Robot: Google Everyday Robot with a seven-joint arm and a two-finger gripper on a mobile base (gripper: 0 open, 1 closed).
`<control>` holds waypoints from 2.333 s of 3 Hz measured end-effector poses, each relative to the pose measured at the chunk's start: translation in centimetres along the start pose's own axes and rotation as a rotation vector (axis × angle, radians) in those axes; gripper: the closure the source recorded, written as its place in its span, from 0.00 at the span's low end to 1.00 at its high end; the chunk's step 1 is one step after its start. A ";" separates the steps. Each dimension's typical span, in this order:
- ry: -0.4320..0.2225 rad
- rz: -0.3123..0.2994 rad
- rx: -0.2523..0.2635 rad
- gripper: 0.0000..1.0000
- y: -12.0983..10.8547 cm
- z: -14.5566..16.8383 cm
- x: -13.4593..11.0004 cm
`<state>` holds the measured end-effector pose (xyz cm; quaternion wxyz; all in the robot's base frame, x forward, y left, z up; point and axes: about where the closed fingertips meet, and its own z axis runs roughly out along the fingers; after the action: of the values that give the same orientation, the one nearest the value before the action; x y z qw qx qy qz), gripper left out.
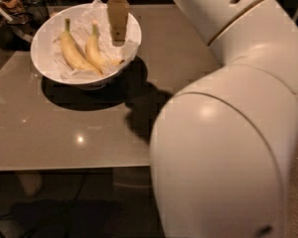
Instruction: Pick banana from white bowl
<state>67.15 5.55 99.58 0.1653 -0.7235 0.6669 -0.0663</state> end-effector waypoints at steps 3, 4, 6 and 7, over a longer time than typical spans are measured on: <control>0.025 -0.007 -0.051 0.48 -2.4 5.7 -2.4; 0.021 -0.004 -0.064 0.46 -2.3 5.9 -2.2; 0.015 -0.016 -0.096 0.20 -1.6 6.3 -2.0; 0.014 -0.030 -0.122 0.25 -1.1 7.2 -2.7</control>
Offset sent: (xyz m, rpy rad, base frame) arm 0.0073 0.0018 -0.0443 -0.1608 0.2295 -0.0208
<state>70.24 9.38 93.52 0.1150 -0.7416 0.6600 -0.0330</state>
